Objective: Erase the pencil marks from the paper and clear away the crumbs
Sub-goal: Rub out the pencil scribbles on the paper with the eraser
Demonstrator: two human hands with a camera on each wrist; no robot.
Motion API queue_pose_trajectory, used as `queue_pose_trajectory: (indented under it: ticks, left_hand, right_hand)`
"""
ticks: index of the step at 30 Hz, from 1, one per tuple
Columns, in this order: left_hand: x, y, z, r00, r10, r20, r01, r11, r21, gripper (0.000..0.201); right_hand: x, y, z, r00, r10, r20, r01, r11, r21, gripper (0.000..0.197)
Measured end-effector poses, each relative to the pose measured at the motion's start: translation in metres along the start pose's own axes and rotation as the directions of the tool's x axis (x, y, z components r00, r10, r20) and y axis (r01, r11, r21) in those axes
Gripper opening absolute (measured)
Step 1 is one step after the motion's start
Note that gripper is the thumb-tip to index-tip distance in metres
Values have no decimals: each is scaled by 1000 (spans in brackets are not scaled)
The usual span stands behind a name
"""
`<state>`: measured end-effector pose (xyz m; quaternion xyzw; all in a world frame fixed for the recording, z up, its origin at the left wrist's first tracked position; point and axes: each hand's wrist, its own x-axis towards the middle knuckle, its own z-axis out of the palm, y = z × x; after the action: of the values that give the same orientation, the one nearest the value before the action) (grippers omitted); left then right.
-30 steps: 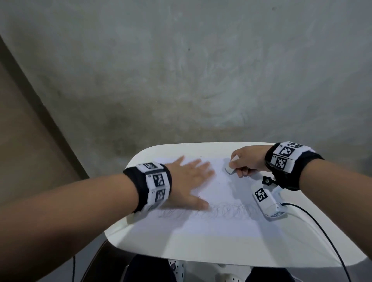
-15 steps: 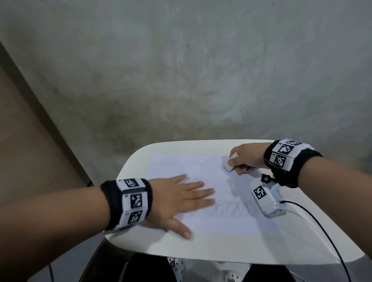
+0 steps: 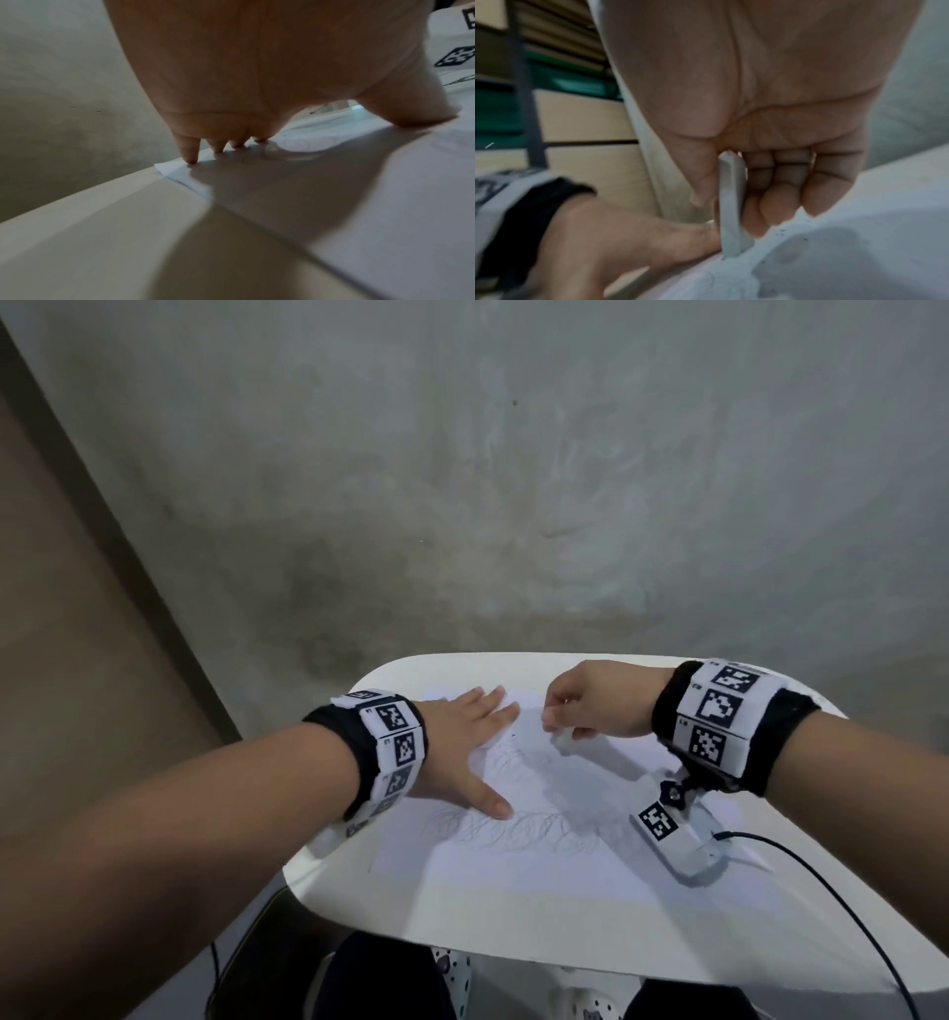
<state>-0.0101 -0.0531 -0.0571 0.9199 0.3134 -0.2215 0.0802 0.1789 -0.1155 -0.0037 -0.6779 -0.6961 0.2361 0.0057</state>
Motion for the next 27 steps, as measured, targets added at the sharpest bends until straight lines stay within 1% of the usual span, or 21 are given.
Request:
queue_pose_trajectory:
  ticks: [2,4,5,8,10,11,12,13,14,15,16,17,18,19,20,21,22,23,24,26,27]
  left_hand:
    - [2,4,-3,1000,5,14,-5,1000,2,123]
    - [1,7,-5,999,-4,39,3,1000,8,126]
    - [1,9,-5,999,-9,47,9,1000,7,128]
    - [-1,12,-6,998,-20,58,21,1000,-7,133]
    - [-1,13,-7,998,-22,56,23,999,-24,134]
    - [0,12,-6,998,-21,52,23,999,-30,134]
    - [0,11,-5,999,-21,48,23,999,-34,134]
    - [1,10,-4,999,-21,45,23,999,-35,135]
    - [2,10,-2,999,-21,40,22,999,-35,135]
    - [2,10,-2,999,-22,37,23,999,-32,135]
    - [1,11,-3,999,-25,41,26,999,-26,135]
    - [0,12,-4,998,-31,49,32,999,-24,135]
    - [-1,13,-5,998,-39,56,41,999,-28,134]
    - [-1,15,-6,997,-44,61,47,998,-37,134]
    - [-1,15,-6,997,-45,63,48,998,-45,134]
    - [-1,14,-6,997,-42,63,45,998,-49,134]
    - [0,14,-5,997,-37,61,41,998,-53,135]
    - [1,13,-4,998,-34,57,37,998,-53,136]
    - [1,13,-4,998,-33,57,36,998,-51,136]
    - [0,14,-5,997,-41,65,43,998,-43,135]
    - [0,14,-6,997,-44,68,47,998,-44,135]
  right_hand:
    - [0,-10,4,1000,-28,-6,26,974,-226,9]
    - [1,-11,9,1000,-26,-18,16,908,-418,17]
    - [1,-10,10,1000,-19,-11,12,883,-469,21]
    - [2,-5,5,999,29,15,-18,874,-485,23]
    - [0,-5,7,997,62,46,-29,854,-520,18]
    - [-2,-10,12,997,52,50,-15,831,-556,10]
    - [-3,-15,21,998,18,68,25,808,-589,14]
    - [-5,-21,30,994,-18,104,79,788,-611,25]
    - [-5,-24,36,988,-44,147,125,791,-599,27]
    - [-3,-26,34,986,-56,154,135,811,-570,21]
    - [1,-22,27,991,-49,124,108,839,-534,11]
    - [3,-18,18,996,-12,84,54,860,-507,4]
    - [5,-13,12,999,6,45,18,857,-515,2]
    - [5,-12,11,1000,14,19,-1,834,-552,5]
    - [3,-14,16,1000,-7,9,11,824,-566,12]
    - [0,-19,25,998,-37,48,58,811,-582,20]
    - [-4,-24,34,991,-69,113,122,812,-570,25]
    - [-8,-26,39,982,-79,173,163,821,-547,26]
    - [-7,-26,37,981,-62,186,154,834,-529,23]
    - [-2,-19,20,994,11,111,50,848,-527,17]
    - [0,-17,13,997,37,74,9,838,-545,16]
